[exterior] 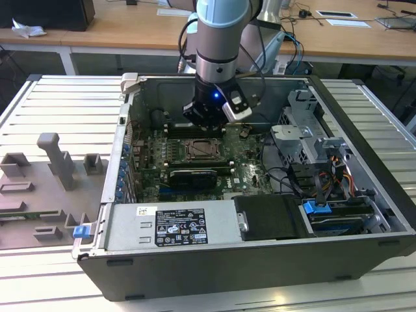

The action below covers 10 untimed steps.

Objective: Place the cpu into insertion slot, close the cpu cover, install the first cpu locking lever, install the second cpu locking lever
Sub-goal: 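Install the second cpu locking lever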

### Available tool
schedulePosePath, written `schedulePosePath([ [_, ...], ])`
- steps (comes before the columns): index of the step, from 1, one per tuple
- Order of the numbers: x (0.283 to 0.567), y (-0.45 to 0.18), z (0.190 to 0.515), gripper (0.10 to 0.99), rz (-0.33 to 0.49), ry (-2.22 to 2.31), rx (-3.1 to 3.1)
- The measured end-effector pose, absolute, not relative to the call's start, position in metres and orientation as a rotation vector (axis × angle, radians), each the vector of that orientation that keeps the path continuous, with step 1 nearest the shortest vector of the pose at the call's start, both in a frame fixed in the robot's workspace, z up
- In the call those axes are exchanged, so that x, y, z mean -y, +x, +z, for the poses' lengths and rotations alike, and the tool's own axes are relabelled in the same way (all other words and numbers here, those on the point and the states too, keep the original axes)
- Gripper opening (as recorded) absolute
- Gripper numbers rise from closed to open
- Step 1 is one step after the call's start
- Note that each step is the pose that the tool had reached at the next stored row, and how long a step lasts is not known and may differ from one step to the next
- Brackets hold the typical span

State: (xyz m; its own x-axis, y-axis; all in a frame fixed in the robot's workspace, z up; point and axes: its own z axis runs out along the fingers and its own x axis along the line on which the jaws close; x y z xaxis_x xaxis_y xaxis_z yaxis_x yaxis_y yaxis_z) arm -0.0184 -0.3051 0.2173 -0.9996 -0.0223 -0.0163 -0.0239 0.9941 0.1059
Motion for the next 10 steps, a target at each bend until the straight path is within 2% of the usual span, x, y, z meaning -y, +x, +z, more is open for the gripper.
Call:
schedulePosePath([
  [4,0.307,-0.018,0.218,0.106,0.166,-0.036,-3.122],
  [6,0.307,-0.018,0.233,0.106,0.167,-0.036,-3.122],
  [10,0.310,-0.018,0.237,0.106,0.167,-0.036,-3.122],
])
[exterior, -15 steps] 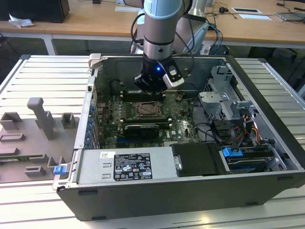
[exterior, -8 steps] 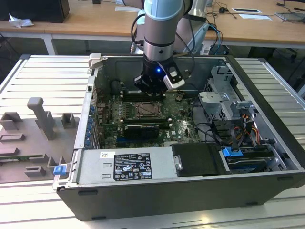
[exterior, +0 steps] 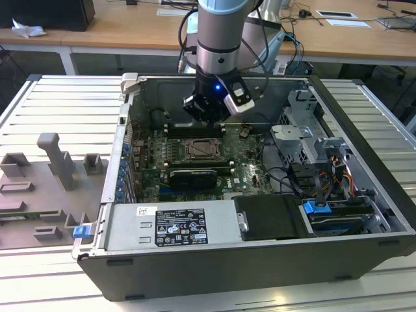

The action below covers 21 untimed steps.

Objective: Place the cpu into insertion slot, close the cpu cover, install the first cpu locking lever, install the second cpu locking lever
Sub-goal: 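Install the second cpu locking lever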

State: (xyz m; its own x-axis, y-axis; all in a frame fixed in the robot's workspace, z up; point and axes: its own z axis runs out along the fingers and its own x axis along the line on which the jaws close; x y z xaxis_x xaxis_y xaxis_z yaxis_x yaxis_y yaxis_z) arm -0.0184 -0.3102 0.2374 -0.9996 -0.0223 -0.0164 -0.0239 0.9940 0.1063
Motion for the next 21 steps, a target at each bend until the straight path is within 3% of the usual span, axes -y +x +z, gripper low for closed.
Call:
schedulePosePath([
  [21,0.376,-0.029,0.234,0.106,0.179,-0.042,-3.121],
])
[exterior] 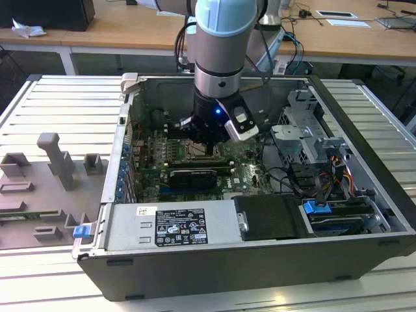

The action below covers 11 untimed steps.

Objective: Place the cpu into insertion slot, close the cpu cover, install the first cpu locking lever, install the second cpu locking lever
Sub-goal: 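Install the second cpu locking lever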

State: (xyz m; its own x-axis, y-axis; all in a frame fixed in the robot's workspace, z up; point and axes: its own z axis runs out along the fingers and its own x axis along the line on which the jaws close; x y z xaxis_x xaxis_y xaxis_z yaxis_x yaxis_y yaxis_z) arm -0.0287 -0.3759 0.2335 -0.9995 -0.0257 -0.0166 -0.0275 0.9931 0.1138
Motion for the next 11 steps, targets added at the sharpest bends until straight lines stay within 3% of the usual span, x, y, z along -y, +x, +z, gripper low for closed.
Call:
schedulePosePath([
  [11,0.377,-0.056,0.220,0.106,0.187,-0.075,-3.120],
])
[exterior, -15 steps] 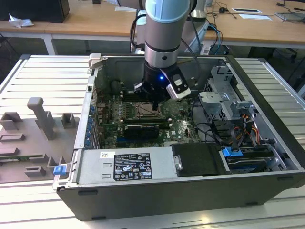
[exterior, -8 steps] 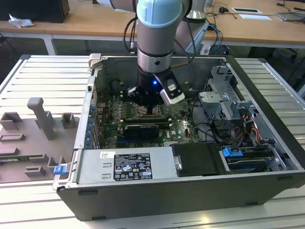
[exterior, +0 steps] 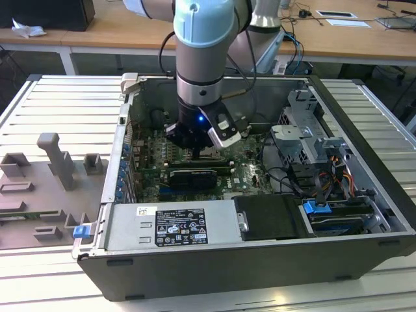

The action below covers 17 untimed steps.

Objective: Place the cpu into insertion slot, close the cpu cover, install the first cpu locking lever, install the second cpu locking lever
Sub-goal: 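Install the second cpu locking lever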

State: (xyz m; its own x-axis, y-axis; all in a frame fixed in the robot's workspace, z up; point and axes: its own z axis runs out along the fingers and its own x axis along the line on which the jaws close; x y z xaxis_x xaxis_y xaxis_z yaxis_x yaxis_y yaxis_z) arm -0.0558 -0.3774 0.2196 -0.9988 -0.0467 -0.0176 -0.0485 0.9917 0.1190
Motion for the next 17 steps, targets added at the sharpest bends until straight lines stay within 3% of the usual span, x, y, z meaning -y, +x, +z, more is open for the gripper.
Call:
schedulePosePath([
  [17,0.385,-0.073,0.209,0.106,0.296,-0.122,-3.107],
])
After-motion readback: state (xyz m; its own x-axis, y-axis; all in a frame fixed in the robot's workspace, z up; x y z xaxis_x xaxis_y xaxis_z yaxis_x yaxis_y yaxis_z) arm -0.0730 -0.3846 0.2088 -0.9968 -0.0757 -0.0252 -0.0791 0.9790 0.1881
